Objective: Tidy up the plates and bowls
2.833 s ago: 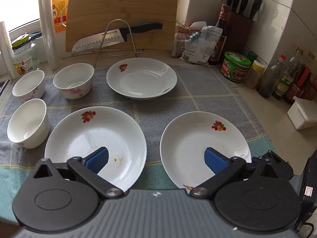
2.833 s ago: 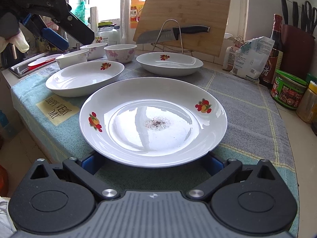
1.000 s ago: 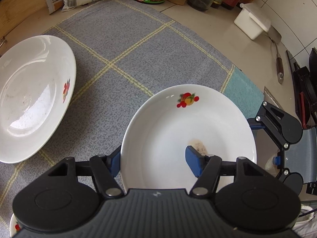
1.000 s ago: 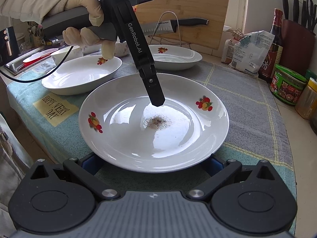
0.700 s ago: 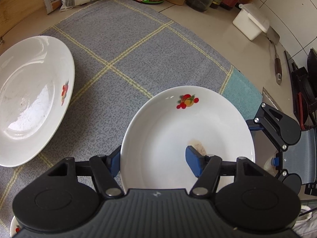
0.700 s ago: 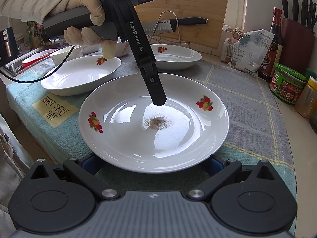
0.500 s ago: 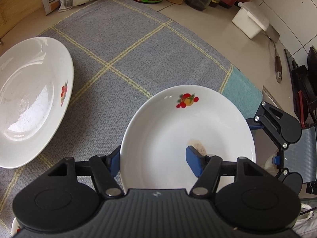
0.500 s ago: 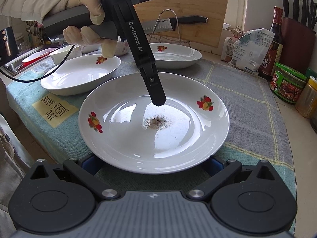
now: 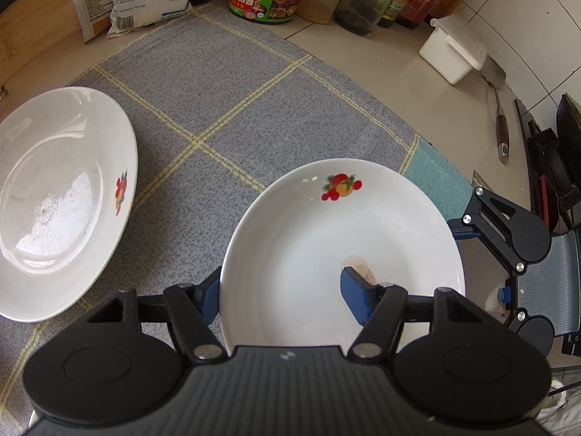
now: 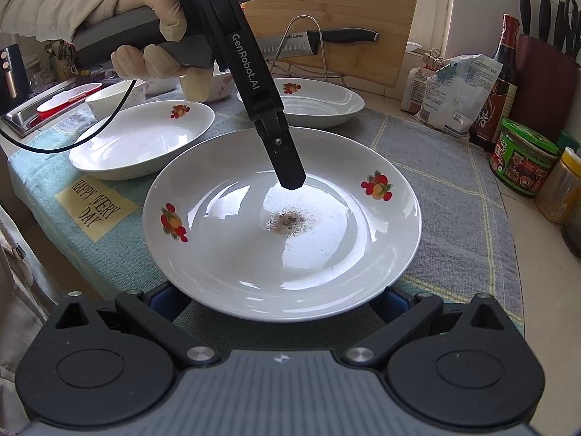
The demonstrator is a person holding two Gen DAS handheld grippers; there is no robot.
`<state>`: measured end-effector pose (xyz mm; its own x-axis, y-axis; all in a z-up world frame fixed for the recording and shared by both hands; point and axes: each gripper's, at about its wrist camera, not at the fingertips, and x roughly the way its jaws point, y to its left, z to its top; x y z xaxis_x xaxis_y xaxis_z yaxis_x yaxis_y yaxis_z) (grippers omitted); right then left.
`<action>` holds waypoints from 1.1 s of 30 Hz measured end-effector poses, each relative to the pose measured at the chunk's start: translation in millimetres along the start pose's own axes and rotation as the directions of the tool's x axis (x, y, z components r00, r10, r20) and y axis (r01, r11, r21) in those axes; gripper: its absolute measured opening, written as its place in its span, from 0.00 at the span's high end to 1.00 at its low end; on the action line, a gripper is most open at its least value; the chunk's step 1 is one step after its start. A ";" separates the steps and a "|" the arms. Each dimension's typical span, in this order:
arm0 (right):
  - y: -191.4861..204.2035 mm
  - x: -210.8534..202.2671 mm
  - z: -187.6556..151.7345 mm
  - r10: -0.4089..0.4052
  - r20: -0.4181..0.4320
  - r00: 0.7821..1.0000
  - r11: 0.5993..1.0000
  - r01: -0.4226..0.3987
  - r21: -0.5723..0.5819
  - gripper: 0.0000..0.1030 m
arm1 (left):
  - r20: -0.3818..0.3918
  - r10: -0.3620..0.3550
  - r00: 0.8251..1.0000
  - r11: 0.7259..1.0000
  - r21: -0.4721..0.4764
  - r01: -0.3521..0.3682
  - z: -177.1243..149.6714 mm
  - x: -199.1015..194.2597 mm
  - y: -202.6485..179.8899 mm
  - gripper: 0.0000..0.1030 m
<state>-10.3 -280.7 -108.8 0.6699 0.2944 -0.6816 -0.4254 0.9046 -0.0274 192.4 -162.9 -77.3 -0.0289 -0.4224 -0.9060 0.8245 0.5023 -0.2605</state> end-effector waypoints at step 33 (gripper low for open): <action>-102.5 9.8 18.2 0.034 -0.003 0.999 0.995 -0.035 -0.095 0.00 | 0.078 0.052 0.996 0.997 -0.065 -0.046 95.2 19.0 -0.9 0.37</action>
<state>51.0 -365.0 -99.3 0.6529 0.3243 -0.6845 -0.5039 0.8607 -0.0729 244.9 -243.2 -62.5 0.0580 -0.4538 -0.8892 0.7862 0.5697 -0.2394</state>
